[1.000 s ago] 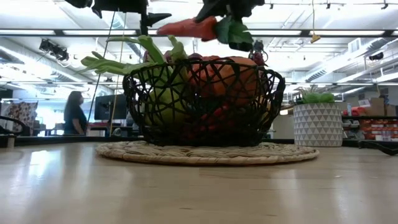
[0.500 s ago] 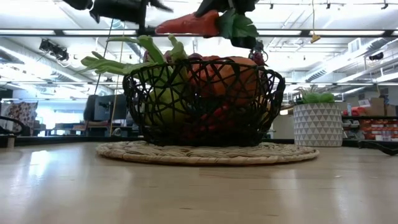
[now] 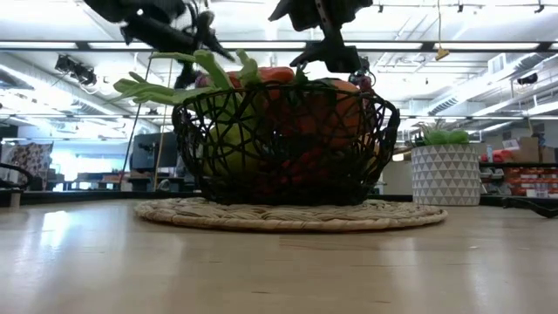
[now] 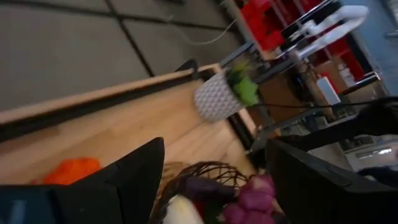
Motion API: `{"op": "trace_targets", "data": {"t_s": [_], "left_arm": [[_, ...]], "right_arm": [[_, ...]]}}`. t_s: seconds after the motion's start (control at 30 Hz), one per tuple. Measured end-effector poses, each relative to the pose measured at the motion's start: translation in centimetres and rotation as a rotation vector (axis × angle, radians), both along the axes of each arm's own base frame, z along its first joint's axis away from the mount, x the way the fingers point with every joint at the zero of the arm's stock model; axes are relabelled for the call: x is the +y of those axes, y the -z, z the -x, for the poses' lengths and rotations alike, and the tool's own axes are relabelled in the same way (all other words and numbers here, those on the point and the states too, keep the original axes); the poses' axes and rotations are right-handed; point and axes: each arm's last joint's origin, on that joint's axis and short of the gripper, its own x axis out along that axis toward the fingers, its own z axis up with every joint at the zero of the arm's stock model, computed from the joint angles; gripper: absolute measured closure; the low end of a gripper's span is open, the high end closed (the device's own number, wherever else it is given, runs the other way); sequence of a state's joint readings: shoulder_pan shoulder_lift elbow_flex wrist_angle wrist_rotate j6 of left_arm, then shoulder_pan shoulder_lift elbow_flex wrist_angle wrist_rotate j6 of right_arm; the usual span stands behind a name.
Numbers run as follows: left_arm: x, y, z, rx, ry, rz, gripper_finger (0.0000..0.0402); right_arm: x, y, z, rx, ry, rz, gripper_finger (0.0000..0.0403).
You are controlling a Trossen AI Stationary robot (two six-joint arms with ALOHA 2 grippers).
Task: Build produce basket
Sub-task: Put the orange squash into the black basket
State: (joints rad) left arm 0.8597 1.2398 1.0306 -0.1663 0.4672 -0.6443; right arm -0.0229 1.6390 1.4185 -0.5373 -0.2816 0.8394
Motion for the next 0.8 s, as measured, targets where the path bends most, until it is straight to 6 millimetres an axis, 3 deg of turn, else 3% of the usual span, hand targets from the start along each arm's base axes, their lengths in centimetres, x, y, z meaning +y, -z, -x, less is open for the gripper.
{"op": "trace_targets", "data": {"t_s": [0.2,0.37,0.57,0.8], "left_arm": [[2.2,4.3,-1.7,0.069,0.066,0.218,0.0116],[3.0,6.8,-3.0,0.139,0.118,0.216,0.0116],[3.5,7.7,-2.9,0.299,0.095,-0.003,0.0115],[4.0,9.4,-2.1,0.383,0.084,0.119,0.0092]], "right_arm": [[-1.5,0.0,0.1,0.009,0.007,-0.083,0.0112],[-2.3,-0.1,0.4,0.031,0.008,-0.142,0.0112],[-2.2,-0.6,1.7,0.086,0.006,-0.152,0.0112],[-2.3,-1.6,3.0,0.102,0.043,-0.117,0.0112]]}}
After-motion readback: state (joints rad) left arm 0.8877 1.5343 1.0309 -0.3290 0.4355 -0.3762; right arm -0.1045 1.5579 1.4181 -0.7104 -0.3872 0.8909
